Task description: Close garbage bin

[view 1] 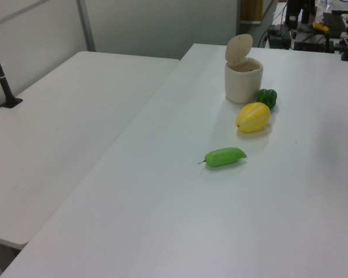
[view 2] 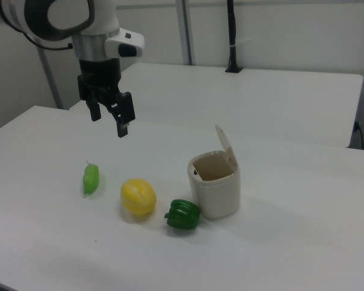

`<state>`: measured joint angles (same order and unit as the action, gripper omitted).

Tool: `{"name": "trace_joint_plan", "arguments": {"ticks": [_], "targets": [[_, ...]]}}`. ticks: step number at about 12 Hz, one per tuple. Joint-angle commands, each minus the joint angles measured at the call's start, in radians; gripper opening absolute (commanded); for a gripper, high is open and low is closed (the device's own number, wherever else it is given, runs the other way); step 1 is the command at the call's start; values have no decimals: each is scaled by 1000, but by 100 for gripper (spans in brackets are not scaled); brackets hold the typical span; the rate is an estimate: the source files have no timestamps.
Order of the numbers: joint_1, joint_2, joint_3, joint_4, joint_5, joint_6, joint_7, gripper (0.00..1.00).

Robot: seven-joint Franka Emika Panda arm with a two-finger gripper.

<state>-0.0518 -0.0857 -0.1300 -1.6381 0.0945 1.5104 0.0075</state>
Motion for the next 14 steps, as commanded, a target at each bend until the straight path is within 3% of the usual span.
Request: {"name": "trace_joint_plan", "arguments": {"ticks": [1, 7, 9, 11, 14], "targets": [[-25, -12, -2, 3, -13, -7, -1, 100], [-30, -9, -3, 3, -12, 4, -1, 100], [-42, -9, -3, 3, -6, 5, 3, 87], [-71, 1, -6, 30, 8, 7, 16, 63], [-138, 23, -8, 66, 85, 51, 19, 24]]}}
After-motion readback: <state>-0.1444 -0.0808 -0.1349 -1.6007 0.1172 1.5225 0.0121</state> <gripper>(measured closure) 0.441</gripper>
